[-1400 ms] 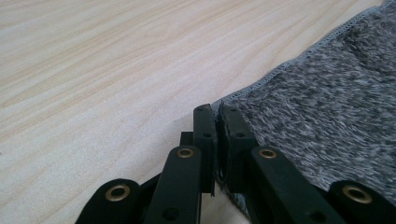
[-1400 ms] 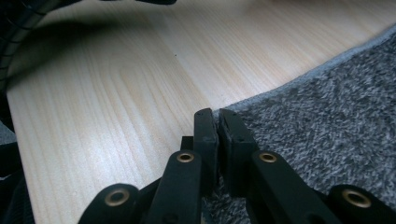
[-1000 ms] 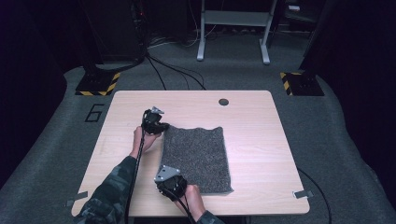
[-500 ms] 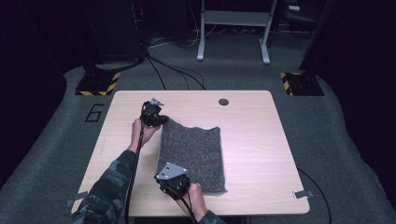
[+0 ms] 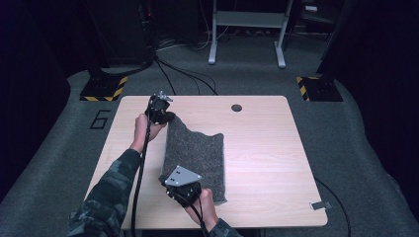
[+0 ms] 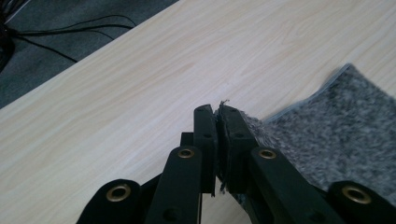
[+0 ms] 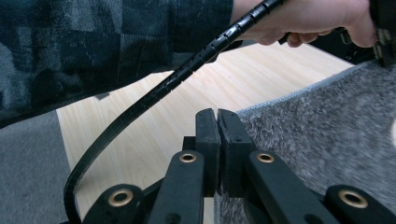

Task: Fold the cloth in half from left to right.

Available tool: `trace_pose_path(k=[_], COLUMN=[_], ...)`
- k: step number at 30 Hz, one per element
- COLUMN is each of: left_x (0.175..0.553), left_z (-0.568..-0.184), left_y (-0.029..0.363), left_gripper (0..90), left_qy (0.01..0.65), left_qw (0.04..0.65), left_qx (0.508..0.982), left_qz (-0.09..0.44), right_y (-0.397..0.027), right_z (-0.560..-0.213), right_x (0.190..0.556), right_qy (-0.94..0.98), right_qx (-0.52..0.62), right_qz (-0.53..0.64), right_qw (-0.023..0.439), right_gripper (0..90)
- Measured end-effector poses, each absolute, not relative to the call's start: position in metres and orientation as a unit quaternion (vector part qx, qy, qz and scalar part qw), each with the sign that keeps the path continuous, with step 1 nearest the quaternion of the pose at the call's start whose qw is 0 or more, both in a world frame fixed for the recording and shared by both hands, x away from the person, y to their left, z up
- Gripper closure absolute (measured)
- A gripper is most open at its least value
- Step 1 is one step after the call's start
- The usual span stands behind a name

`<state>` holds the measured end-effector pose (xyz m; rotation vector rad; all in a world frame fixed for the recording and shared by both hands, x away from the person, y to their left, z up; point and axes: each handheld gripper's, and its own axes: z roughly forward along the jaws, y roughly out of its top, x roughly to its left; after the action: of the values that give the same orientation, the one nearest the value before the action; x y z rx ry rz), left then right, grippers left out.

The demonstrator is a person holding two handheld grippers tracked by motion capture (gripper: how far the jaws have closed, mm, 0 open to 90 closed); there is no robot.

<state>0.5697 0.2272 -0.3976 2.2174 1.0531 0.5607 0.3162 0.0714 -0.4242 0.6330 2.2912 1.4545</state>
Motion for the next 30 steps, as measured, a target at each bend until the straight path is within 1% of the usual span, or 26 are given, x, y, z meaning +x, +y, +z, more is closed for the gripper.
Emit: trace_pose_path(k=[3,6,7,8,9,10,13,14,17,30], left_x=[0.573,0.575,0.577,0.577,0.578,0.578,0.582,0.582,0.587,0.591], left_z=[-0.392,-0.391,-0.393,-0.393,-0.395,-0.395,-0.401,-0.401,-0.411,-0.43], left_y=[0.217,0.206,0.195,0.195,0.183,0.183,0.162,0.162,0.146,0.115], left_gripper=[85.9,85.9,85.8,85.8,85.8,85.8,85.8,85.8,85.6,85.2], left_qy=[0.393,0.384,0.378,0.378,0.371,0.371,0.363,0.363,0.356,0.348], left_qw=[0.303,0.299,0.295,0.295,0.294,0.294,0.29,0.29,0.274,0.267], left_qx=[0.843,0.848,0.852,0.852,0.857,0.857,0.863,0.863,0.874,0.883], left_qz=[0.21,0.211,0.209,0.209,0.205,0.205,0.196,0.196,0.185,0.168], right_y=[0.061,0.053,0.046,0.046,0.039,0.039,0.024,0.024,0.01,-0.011], right_z=[-0.421,-0.42,-0.421,-0.421,-0.425,-0.425,-0.435,-0.435,-0.445,-0.47], right_x=[0.314,0.312,0.311,0.311,0.308,0.308,0.306,0.306,0.306,0.306], right_qy=[0.8,0.797,0.796,0.796,0.799,0.799,0.806,0.806,0.807,0.812], right_qx=[0.235,0.244,0.253,0.253,0.256,0.256,0.268,0.268,0.291,0.327], right_qz=[0.52,0.519,0.515,0.515,0.507,0.507,0.487,0.487,0.473,0.446], right_qw=[0.183,0.188,0.19,0.19,0.198,0.198,0.202,0.202,0.197,0.185], right_gripper=[87.6,87.6,87.5,87.5,87.5,87.5,87.5,87.5,87.5,87.1])
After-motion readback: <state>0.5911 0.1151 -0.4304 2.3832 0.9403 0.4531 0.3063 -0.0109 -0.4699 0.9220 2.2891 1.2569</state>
